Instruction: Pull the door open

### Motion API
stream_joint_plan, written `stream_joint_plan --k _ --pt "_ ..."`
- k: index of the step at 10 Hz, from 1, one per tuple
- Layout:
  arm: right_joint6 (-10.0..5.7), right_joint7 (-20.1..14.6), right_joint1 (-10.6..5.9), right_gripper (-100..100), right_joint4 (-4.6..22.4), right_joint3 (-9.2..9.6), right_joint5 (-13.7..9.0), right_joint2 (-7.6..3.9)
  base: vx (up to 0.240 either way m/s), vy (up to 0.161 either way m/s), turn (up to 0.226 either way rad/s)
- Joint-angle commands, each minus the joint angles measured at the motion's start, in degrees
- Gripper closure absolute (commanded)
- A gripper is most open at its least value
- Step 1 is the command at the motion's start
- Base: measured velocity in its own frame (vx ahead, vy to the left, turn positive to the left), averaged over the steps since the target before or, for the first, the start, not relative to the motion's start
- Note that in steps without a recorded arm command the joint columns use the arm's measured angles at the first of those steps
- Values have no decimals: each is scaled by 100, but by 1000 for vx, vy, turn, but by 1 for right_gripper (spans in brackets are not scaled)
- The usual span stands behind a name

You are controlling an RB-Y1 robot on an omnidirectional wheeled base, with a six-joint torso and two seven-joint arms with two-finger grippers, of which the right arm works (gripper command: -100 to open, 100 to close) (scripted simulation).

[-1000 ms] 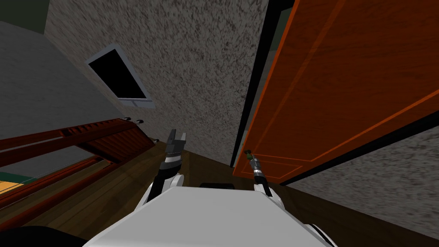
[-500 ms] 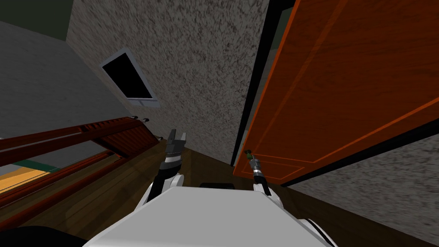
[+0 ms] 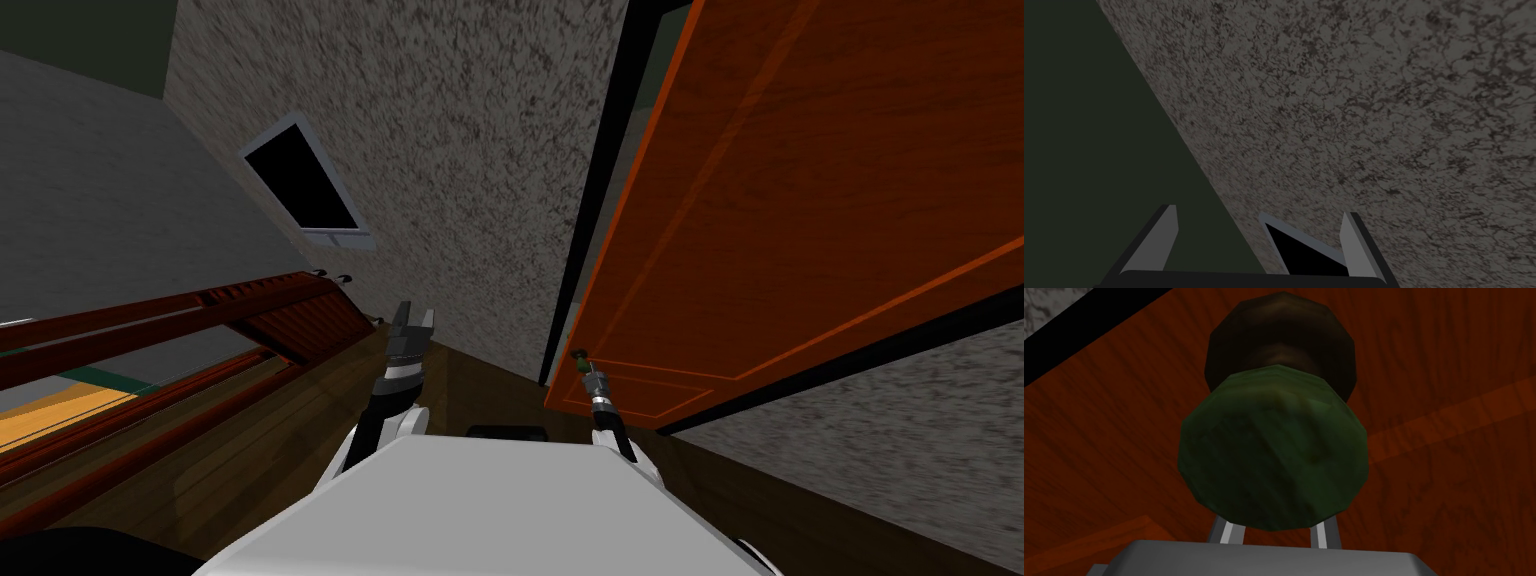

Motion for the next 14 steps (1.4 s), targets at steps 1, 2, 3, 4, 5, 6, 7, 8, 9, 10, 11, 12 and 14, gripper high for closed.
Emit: stream_joint_plan --k 1,2,3,4,5,6,7,8,9,10,11,12,14 --pt "-286 -110 -286 100 286 127 52 125 -11 -17 -7" --pt "-291 -110 -313 100 339 127 52 125 -1 -8 -18" --pt "-291 -110 -326 100 373 127 52 125 -10 -4 -1" --pt "-291 -110 -326 100 373 127 52 125 -1 5 5" --pt "-291 -110 -326 100 373 127 52 125 2 14 -10" --pt "-291 -110 -326 100 413 127 52 125 10 0 2" --pt "-291 -110 -326 100 373 127 52 125 9 -10 -8" --pt "-291 -110 -326 100 373 127 52 125 0 6 1" --pt "-197 -344 -201 100 380 97 -46 3 -34 -28 40" --pt "-199 -449 -198 100 373 121 -68 -6 -68 -38 52" --pt "-200 -588 -194 100 365 153 -97 -18 -82 -24 50" --pt "-202 -727 -191 100 356 185 -127 -29 -85 2 51" --pt "-206 -1040 -182 100 335 265 -199 -59 -78 -8 50"
